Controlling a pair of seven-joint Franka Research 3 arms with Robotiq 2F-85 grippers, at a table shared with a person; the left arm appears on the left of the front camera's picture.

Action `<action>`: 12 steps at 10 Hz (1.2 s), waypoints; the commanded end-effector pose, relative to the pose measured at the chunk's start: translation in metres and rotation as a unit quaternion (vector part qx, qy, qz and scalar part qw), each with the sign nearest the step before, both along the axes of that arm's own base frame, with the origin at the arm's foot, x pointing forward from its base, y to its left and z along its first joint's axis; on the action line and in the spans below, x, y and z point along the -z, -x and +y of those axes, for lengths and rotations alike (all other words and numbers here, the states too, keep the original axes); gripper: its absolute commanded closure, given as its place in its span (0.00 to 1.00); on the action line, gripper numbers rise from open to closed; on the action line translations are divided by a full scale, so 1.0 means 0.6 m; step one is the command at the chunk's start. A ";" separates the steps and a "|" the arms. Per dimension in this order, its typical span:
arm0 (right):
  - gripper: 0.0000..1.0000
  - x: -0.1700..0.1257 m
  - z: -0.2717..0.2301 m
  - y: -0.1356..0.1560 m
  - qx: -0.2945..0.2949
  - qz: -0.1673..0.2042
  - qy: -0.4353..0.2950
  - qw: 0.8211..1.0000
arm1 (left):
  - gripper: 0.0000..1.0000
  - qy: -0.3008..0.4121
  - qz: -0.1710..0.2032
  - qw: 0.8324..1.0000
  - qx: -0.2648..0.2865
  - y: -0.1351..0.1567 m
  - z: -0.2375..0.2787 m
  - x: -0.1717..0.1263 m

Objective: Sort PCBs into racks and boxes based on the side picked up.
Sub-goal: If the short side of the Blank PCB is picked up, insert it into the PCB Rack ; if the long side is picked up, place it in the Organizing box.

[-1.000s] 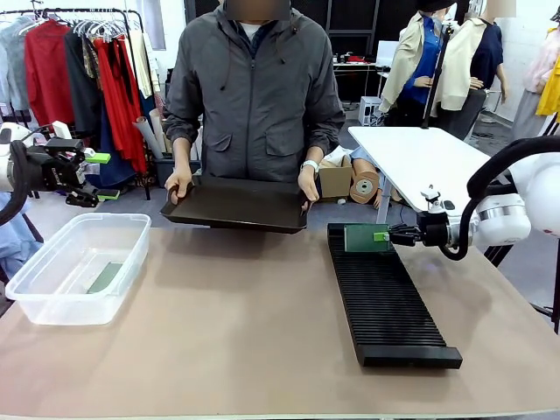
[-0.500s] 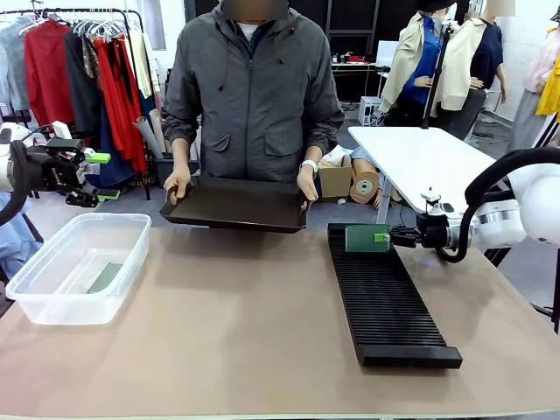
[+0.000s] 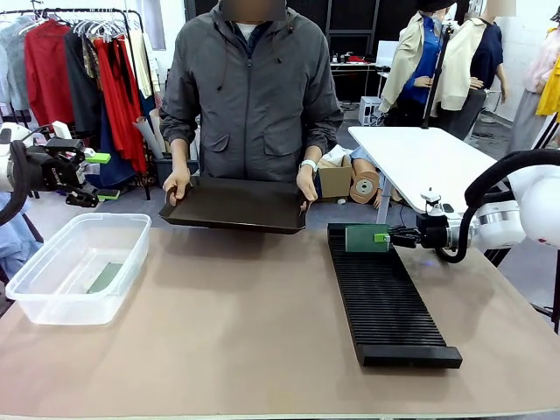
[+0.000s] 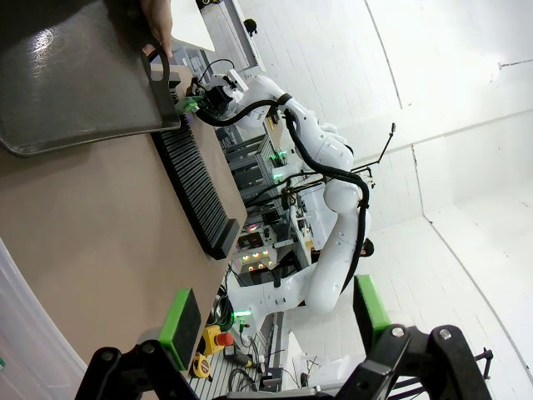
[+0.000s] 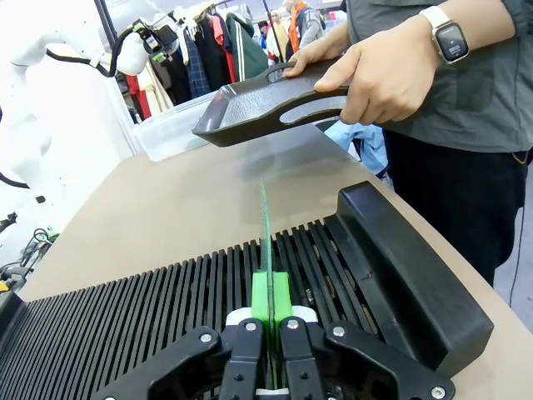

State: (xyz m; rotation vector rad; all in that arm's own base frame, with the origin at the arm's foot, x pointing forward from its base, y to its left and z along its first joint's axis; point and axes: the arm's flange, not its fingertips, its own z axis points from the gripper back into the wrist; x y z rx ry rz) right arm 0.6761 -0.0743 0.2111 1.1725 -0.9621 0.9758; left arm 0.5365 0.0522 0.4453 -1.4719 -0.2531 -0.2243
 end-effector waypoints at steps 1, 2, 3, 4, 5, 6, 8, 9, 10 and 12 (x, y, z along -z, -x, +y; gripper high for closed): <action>1.00 0.033 -0.009 -0.007 0.017 -0.017 0.053 0.998 | 0.04 -0.005 -0.002 1.000 0.000 0.004 0.000 -0.004; 1.00 0.039 -0.014 -0.006 0.011 -0.025 0.041 0.999 | 0.04 -0.005 -0.002 1.000 0.000 0.004 0.000 -0.004; 1.00 0.043 -0.015 -0.006 0.012 -0.021 0.040 0.999 | 0.04 -0.005 -0.002 1.000 0.000 0.004 0.000 -0.004; 1.00 0.047 -0.015 -0.003 0.012 -0.023 0.038 0.999 | 0.04 -0.005 -0.002 1.000 0.000 0.004 0.000 -0.004; 1.00 0.051 -0.015 0.001 0.010 -0.024 0.040 0.999 | 0.04 -0.005 -0.002 1.000 0.000 0.004 0.000 -0.004; 1.00 0.054 -0.016 0.002 0.012 -0.025 0.039 0.999 | 0.04 -0.005 -0.002 1.000 0.000 0.004 0.000 -0.004; 1.00 0.049 -0.017 0.002 0.020 -0.024 0.034 0.999 | 0.04 -0.005 -0.002 1.000 0.000 0.004 0.000 -0.004; 0.97 0.042 -0.018 0.004 0.021 -0.028 0.026 0.999 | 0.04 -0.005 -0.002 1.000 0.000 0.004 0.000 -0.004; 0.77 0.037 -0.018 0.005 0.019 -0.024 0.020 0.999 | 0.04 -0.005 -0.002 1.000 0.000 0.004 0.000 -0.004; 0.38 0.032 -0.020 0.005 0.015 -0.023 0.000 1.000 | 0.04 -0.005 -0.002 1.000 0.000 0.004 0.000 -0.004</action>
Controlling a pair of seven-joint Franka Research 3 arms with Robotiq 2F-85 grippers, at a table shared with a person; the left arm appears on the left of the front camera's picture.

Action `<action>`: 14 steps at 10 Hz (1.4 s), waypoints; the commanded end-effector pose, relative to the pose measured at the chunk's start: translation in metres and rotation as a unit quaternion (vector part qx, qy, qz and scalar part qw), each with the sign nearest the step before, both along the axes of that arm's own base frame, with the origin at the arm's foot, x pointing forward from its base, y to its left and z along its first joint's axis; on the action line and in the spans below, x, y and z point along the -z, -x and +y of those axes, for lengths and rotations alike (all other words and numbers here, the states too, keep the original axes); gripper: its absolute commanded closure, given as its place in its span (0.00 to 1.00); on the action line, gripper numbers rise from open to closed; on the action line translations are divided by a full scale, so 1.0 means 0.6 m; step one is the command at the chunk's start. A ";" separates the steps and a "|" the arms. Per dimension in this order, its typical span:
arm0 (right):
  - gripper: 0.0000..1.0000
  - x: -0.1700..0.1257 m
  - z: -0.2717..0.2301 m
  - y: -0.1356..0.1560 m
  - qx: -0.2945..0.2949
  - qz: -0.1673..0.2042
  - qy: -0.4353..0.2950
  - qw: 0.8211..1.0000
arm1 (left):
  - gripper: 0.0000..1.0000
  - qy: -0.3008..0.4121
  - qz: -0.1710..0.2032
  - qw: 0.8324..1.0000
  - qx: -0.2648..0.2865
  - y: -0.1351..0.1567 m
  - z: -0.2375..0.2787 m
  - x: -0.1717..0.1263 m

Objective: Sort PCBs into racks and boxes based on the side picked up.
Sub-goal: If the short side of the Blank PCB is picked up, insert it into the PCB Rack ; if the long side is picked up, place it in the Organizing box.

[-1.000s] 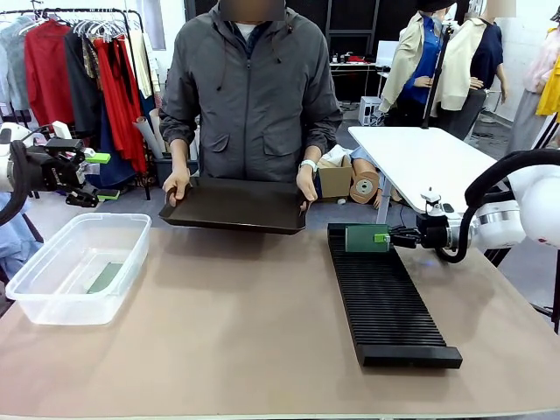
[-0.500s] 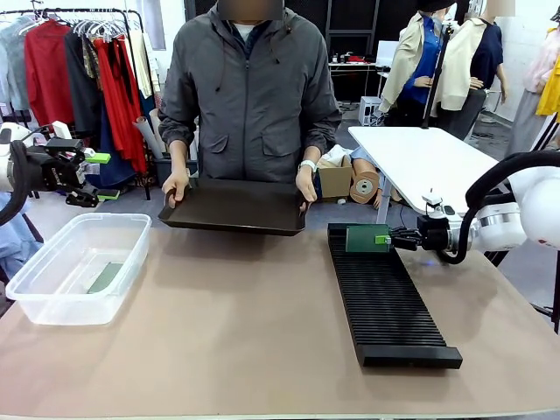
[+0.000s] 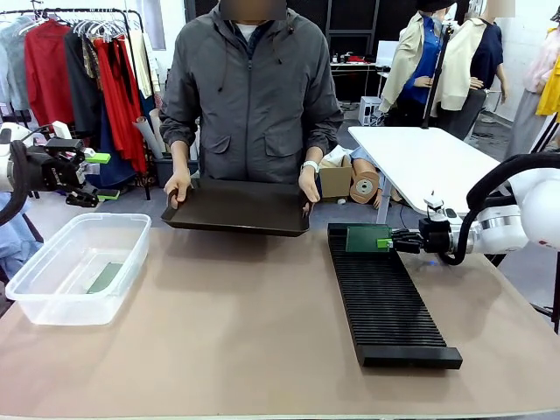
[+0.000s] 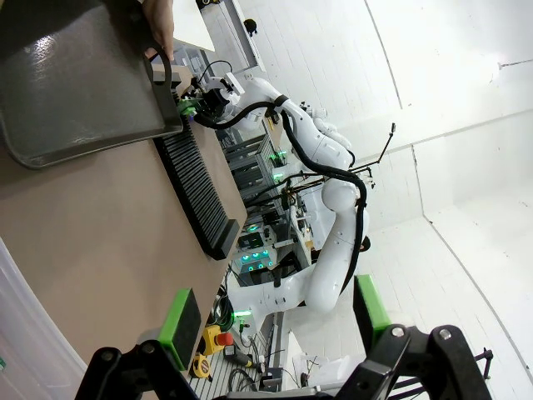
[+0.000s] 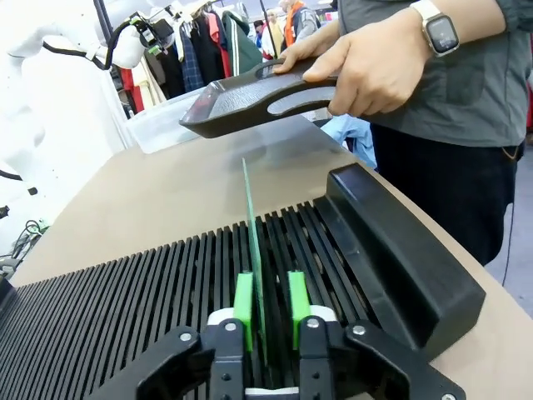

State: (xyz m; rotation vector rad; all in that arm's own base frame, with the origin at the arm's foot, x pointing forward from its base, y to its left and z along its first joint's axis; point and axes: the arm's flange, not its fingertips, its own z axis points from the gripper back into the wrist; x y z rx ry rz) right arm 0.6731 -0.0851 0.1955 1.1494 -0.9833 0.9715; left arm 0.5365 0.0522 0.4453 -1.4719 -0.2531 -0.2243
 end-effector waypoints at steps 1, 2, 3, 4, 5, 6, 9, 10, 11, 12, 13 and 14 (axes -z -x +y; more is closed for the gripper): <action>0.18 0.005 -0.002 0.000 0.003 -0.014 -0.006 1.000 | 0.04 -0.005 -0.002 1.000 0.000 0.004 0.000 -0.004; 0.00 0.003 -0.003 0.000 0.003 -0.016 -0.009 1.000 | 0.04 -0.005 -0.002 1.000 0.000 0.004 0.000 -0.004; 0.00 0.001 -0.003 0.000 0.003 -0.017 -0.009 1.000 | 0.04 -0.005 -0.002 1.000 0.000 0.004 0.000 -0.004; 0.00 -0.002 -0.003 0.000 0.003 -0.019 -0.009 1.000 | 0.04 -0.005 -0.002 1.000 0.000 0.004 0.000 -0.004; 0.00 -0.003 -0.003 0.000 0.002 -0.020 -0.008 1.000 | 0.04 -0.005 -0.002 1.000 0.000 0.004 0.000 -0.004; 0.00 -0.004 -0.002 0.000 0.001 -0.021 -0.007 1.000 | 0.04 -0.005 -0.002 1.000 0.000 0.004 0.000 -0.004; 0.00 -0.007 -0.005 0.002 -0.003 -0.028 -0.005 1.000 | 0.04 -0.005 -0.002 1.000 0.000 0.004 0.000 -0.004; 0.00 -0.007 -0.003 0.005 0.003 -0.039 0.017 0.999 | 0.04 -0.005 -0.002 1.000 0.000 0.004 0.000 -0.004; 0.00 0.000 -0.004 0.000 0.002 -0.009 -0.003 1.000 | 0.04 -0.005 -0.002 1.000 0.000 0.004 0.000 -0.004; 0.00 0.000 -0.004 0.000 0.002 -0.009 -0.003 1.000 | 0.04 -0.005 -0.002 1.000 0.000 0.004 0.000 -0.004; 0.00 0.000 -0.004 0.000 0.002 -0.009 -0.003 1.000 | 0.04 -0.005 -0.002 1.000 0.000 0.004 0.000 -0.004; 0.00 0.000 -0.004 0.000 0.002 -0.009 -0.003 1.000 | 0.04 -0.005 -0.002 1.000 0.000 0.004 0.000 -0.004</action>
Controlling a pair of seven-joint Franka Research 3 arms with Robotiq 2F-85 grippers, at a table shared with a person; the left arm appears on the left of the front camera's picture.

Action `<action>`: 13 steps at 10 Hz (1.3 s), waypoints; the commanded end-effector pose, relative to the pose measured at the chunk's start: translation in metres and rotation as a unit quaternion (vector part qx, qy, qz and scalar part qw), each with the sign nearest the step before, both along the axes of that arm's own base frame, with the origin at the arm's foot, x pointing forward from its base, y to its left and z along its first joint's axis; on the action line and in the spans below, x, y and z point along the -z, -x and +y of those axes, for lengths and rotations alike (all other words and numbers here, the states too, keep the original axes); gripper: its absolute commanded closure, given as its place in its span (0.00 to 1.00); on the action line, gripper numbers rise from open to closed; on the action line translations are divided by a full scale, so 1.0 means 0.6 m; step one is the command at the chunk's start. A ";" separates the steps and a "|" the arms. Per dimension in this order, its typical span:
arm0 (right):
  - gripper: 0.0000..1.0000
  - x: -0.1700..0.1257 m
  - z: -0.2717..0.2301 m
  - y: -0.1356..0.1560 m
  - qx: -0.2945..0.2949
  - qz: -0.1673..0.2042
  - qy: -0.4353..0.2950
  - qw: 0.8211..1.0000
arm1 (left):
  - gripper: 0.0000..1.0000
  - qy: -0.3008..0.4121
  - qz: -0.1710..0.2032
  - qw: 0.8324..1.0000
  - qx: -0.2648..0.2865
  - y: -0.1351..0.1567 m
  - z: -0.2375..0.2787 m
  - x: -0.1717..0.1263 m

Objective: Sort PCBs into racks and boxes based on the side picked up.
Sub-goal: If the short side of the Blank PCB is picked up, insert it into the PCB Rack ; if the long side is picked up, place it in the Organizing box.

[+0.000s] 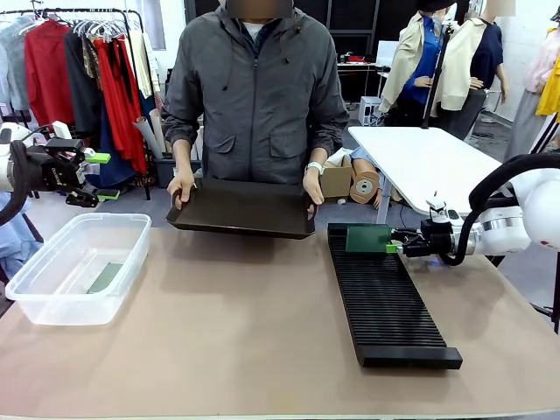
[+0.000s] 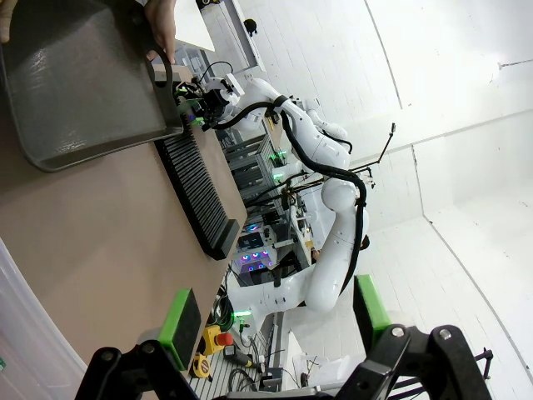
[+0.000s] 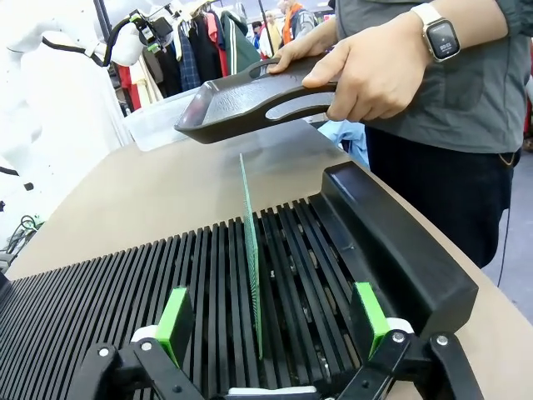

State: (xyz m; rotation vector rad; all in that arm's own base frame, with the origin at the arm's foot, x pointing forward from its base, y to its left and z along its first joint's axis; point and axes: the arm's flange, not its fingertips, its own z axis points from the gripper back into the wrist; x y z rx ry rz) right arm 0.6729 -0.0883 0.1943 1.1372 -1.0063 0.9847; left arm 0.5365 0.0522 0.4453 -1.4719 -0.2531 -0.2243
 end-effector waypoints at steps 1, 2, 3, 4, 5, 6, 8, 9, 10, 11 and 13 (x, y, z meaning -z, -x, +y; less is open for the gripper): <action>0.00 -0.002 0.001 0.000 0.000 0.004 -0.003 1.000 | 0.04 -0.005 -0.002 1.000 0.000 0.004 0.000 -0.004; 0.00 -0.002 0.001 0.000 0.000 0.004 -0.003 1.000 | 0.04 -0.005 -0.002 1.000 0.000 0.004 0.000 -0.004; 0.00 -0.002 0.001 0.000 0.000 0.004 -0.003 1.000 | 0.04 -0.005 -0.002 1.000 0.000 0.004 0.000 -0.004; 0.00 -0.002 0.001 0.000 0.000 0.004 -0.003 1.000 | 0.04 -0.005 -0.002 1.000 0.000 0.004 0.000 -0.004; 0.00 -0.002 0.001 0.000 0.000 0.004 -0.003 1.000 | 0.04 -0.005 -0.002 1.000 0.000 0.004 0.000 -0.004; 0.00 -0.002 0.001 0.000 0.000 0.004 -0.003 1.000 | 0.04 -0.005 -0.002 1.000 0.000 0.004 0.000 -0.004; 0.00 -0.002 0.001 0.000 0.000 0.004 -0.003 1.000 | 0.04 -0.005 -0.002 1.000 0.000 0.004 0.000 -0.004; 0.00 -0.002 0.001 0.000 0.000 0.004 -0.003 1.000 | 0.04 -0.005 -0.002 1.000 0.000 0.004 0.000 -0.004; 0.00 -0.002 0.001 0.000 0.000 0.004 -0.003 1.000 | 0.04 -0.005 -0.002 1.000 0.000 0.004 0.000 -0.004; 0.00 0.000 0.000 0.000 0.000 0.000 0.000 1.000 | 0.04 -0.005 -0.002 1.000 0.000 0.004 0.000 -0.004; 0.00 -0.054 0.007 0.031 -0.016 -0.014 -0.022 1.000 | 0.04 -0.005 -0.002 1.000 0.000 0.004 0.000 -0.004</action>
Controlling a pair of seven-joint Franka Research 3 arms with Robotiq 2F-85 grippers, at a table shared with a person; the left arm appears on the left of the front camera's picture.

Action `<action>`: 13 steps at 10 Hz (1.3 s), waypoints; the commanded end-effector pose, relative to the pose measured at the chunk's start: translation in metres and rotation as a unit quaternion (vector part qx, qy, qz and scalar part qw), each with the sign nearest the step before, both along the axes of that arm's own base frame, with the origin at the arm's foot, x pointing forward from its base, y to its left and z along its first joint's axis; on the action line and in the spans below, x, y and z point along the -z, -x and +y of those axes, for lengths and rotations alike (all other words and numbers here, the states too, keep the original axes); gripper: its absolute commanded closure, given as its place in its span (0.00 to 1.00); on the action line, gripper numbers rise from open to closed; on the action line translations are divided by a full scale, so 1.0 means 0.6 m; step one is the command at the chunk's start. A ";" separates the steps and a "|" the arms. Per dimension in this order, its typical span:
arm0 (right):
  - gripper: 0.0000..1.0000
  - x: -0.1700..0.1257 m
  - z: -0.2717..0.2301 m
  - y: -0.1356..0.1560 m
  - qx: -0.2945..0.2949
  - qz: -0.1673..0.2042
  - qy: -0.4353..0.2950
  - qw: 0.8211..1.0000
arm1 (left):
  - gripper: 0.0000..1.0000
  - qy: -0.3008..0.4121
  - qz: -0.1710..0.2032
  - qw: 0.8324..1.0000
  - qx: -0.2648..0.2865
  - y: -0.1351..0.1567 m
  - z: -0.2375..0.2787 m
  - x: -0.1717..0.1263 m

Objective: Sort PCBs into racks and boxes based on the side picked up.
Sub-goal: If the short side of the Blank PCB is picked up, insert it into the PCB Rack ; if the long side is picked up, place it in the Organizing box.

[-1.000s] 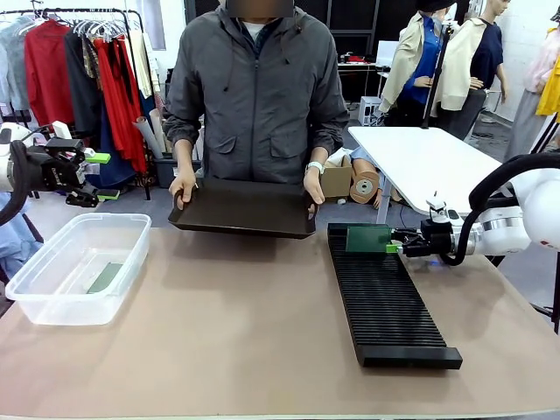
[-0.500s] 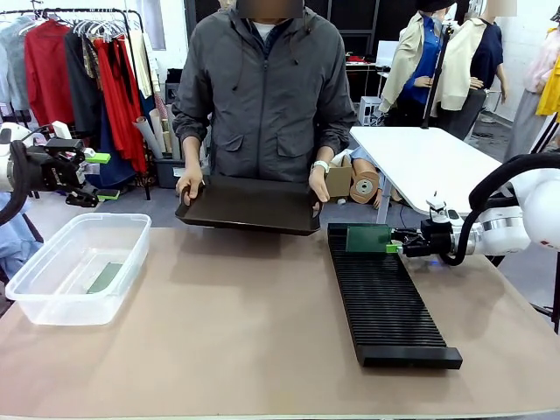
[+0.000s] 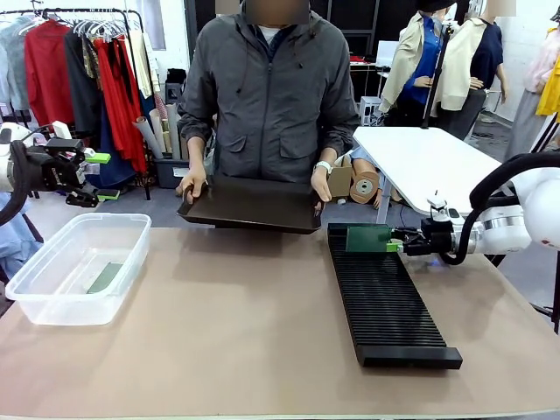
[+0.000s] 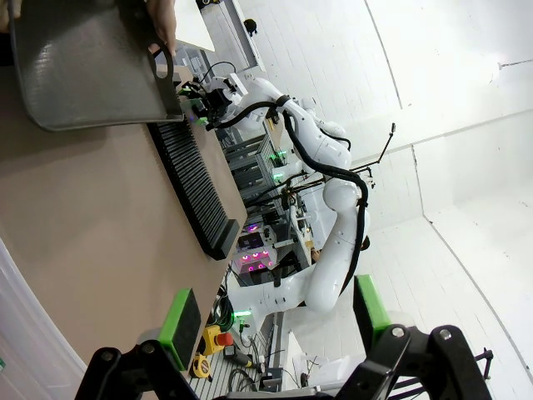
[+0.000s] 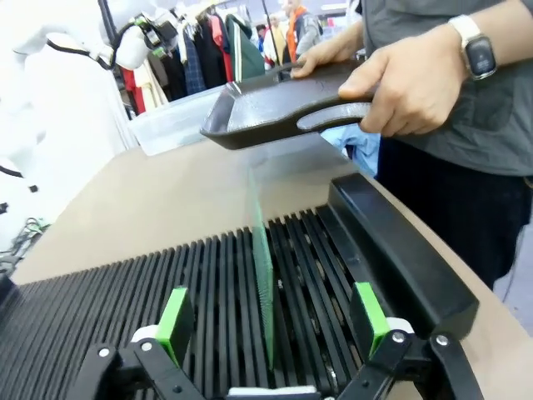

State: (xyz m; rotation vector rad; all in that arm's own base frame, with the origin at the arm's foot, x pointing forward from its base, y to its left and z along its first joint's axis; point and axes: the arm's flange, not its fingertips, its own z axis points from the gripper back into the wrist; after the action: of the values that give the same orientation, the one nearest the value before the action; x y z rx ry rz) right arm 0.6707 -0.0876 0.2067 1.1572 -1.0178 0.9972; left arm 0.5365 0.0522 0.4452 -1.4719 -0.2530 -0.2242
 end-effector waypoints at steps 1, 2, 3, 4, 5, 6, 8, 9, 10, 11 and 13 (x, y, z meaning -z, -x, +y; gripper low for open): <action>0.00 -0.059 0.010 0.043 -0.018 -0.011 -0.027 0.999 | 0.04 -0.005 -0.002 1.000 0.000 0.004 0.000 -0.004; 0.00 -0.080 0.014 0.055 -0.028 -0.009 -0.030 0.999 | 0.04 -0.005 -0.002 1.000 0.000 0.004 0.000 -0.004; 0.00 -0.099 0.020 0.071 -0.036 0.001 -0.029 0.999 | 0.04 -0.005 -0.002 1.000 0.000 0.004 0.000 -0.004; 0.00 -0.118 0.029 0.093 -0.040 0.022 -0.033 0.998 | 0.04 -0.005 -0.002 1.000 0.000 0.004 0.000 -0.004; 0.00 -0.141 0.037 0.119 -0.043 0.035 -0.033 0.998 | 0.04 -0.005 -0.002 1.000 0.000 0.004 0.000 -0.004; 0.00 -0.167 0.049 0.149 -0.040 0.052 -0.041 0.997 | 0.04 -0.005 -0.002 1.000 0.000 0.004 0.000 -0.004; 0.00 -0.191 0.067 0.186 -0.039 0.140 -0.052 0.988 | 0.04 -0.005 -0.002 1.000 0.000 0.004 0.000 -0.004; 0.00 -0.204 0.078 0.203 -0.062 0.191 -0.059 0.978 | 0.04 -0.005 -0.002 1.000 0.000 0.004 0.000 -0.004; 0.00 -0.220 0.083 0.218 -0.068 0.242 -0.069 0.966 | 0.04 -0.005 -0.002 1.000 0.000 0.004 0.000 -0.004; 0.00 -0.236 0.087 0.236 -0.064 0.276 -0.076 0.956 | 0.04 -0.005 -0.002 1.000 0.000 0.004 0.000 -0.004; 0.00 -0.274 0.095 0.277 -0.071 0.352 -0.082 0.930 | 0.04 -0.005 -0.002 1.000 0.000 0.004 0.000 -0.004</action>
State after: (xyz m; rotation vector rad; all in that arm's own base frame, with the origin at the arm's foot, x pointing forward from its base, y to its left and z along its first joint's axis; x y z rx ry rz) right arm 0.5177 -0.0319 0.3520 1.5813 -0.5172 0.5871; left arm 0.5365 0.0522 0.4452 -1.4718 -0.2529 -0.2241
